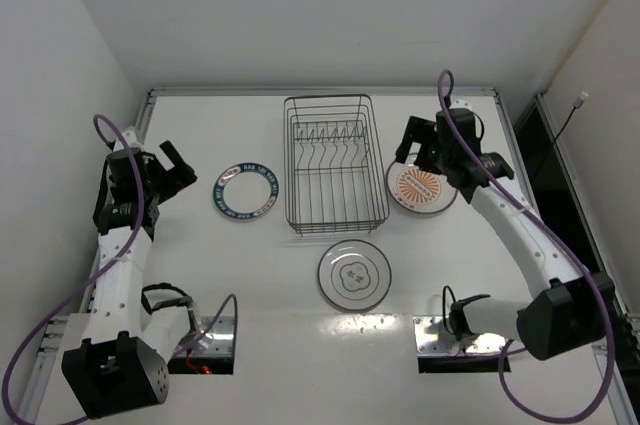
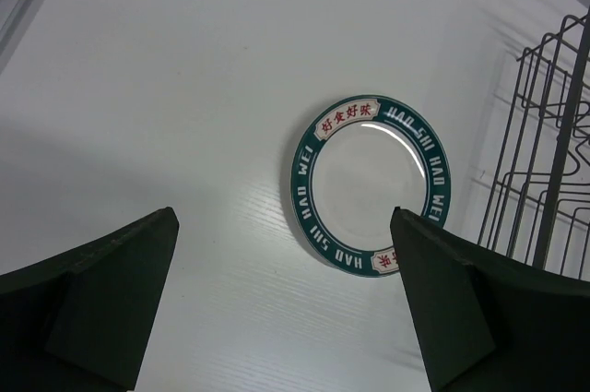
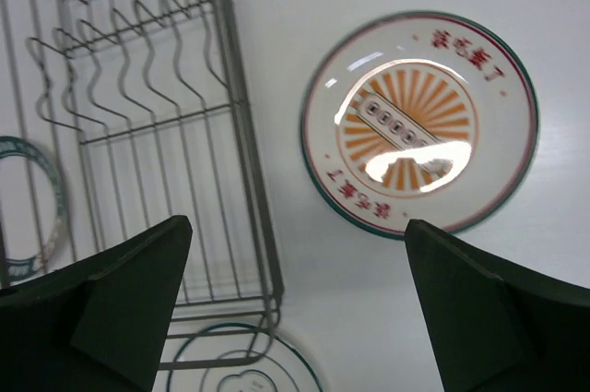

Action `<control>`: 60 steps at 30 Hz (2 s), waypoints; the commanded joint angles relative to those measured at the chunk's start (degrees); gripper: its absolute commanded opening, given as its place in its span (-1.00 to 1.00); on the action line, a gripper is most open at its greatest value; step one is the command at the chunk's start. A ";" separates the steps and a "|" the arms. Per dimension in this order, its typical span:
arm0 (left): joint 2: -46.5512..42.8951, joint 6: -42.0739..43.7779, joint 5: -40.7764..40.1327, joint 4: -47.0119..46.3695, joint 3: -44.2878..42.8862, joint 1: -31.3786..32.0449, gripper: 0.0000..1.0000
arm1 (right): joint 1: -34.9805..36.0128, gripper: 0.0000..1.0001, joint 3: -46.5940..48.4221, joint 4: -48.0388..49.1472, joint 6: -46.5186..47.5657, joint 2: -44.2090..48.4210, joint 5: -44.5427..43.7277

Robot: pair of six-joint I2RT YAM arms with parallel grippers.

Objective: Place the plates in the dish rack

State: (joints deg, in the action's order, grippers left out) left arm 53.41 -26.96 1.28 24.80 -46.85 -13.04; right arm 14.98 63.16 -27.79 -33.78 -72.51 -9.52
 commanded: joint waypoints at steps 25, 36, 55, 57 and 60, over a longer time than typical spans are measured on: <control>-0.59 1.56 1.36 -0.10 -0.26 1.44 1.00 | -42.93 0.62 -18.32 10.73 -12.27 -16.50 35.00; -0.59 1.56 0.83 -0.10 -0.26 1.44 1.00 | -38.89 0.13 -13.16 13.48 -13.25 -30.15 39.67; -0.06 1.56 -0.22 0.96 -0.26 1.44 1.00 | -35.47 -1.00 -8.23 11.90 -11.05 -9.44 33.98; -0.06 1.56 -0.22 0.96 -0.26 1.44 1.00 | -32.06 -1.00 -4.12 7.17 -8.77 -4.33 24.41; -0.06 1.56 -0.22 0.96 -0.26 1.44 1.00 | -26.26 -1.00 -0.24 5.12 -6.92 1.92 13.67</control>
State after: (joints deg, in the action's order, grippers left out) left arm 53.56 -25.96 1.63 26.44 -46.85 -12.03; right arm -16.27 57.47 -21.45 -43.83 -75.99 15.79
